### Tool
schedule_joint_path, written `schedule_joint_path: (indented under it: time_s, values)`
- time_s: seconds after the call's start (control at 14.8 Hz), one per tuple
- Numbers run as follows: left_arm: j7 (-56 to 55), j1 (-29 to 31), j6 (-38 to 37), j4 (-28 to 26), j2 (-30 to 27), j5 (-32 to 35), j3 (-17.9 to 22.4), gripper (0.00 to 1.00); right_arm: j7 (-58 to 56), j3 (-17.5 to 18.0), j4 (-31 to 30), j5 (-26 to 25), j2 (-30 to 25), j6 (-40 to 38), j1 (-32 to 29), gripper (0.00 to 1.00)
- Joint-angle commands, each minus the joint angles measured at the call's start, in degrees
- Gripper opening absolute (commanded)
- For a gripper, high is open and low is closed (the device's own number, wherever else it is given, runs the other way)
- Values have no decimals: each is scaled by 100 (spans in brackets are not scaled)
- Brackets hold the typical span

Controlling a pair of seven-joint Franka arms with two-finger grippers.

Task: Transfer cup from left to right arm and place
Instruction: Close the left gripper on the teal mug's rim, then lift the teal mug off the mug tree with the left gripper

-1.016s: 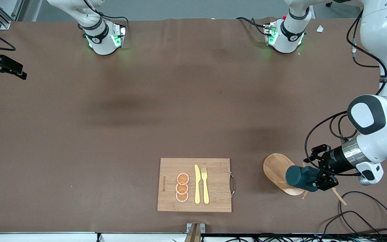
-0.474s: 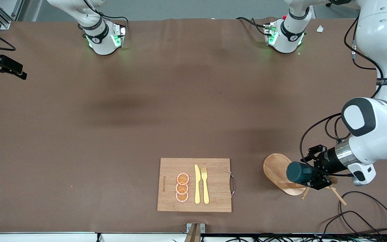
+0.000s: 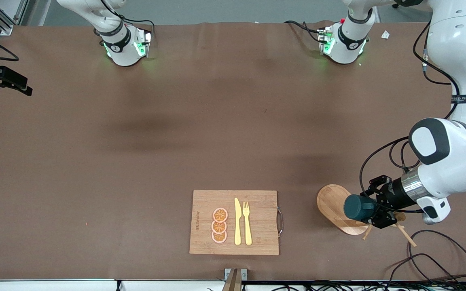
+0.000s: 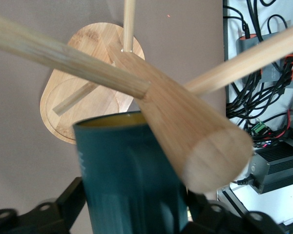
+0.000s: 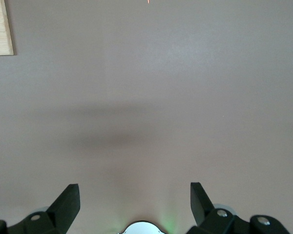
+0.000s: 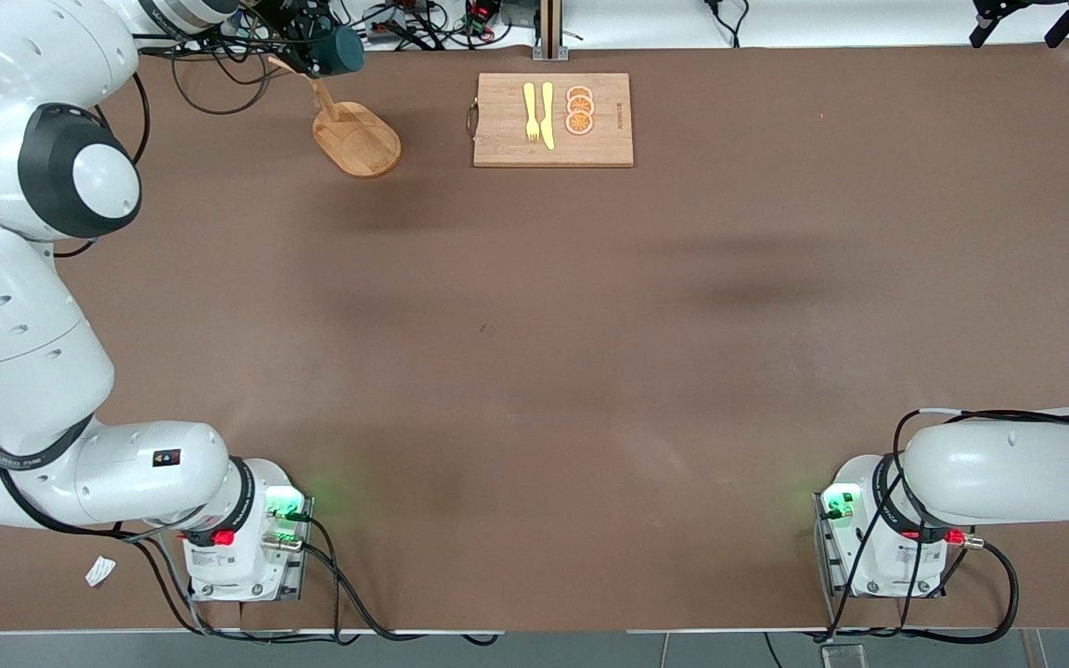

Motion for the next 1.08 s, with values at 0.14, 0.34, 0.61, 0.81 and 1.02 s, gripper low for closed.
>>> schedule_joint_path:
  time_s: [0.14,0.34,0.61,0.81,1.02]
  values:
    - [-168,-9,-6,96,69,96,2,69,-45,36,-153,35,-148,25,-70,100]
    - [-159,-9,-14,105,51,96,20,67,-45,36,-153,35,-148,25,-70,100]
    - [-168,0,-14,184,-1,105,28,66,-45,36,-153,35,-148,25,-61,100]
    - [-176,26,-14,219,-54,105,28,66,-37,36,-153,35,-139,17,-61,100]
    - [-185,26,-14,228,-168,105,28,66,-37,36,-153,35,-139,17,-61,100]
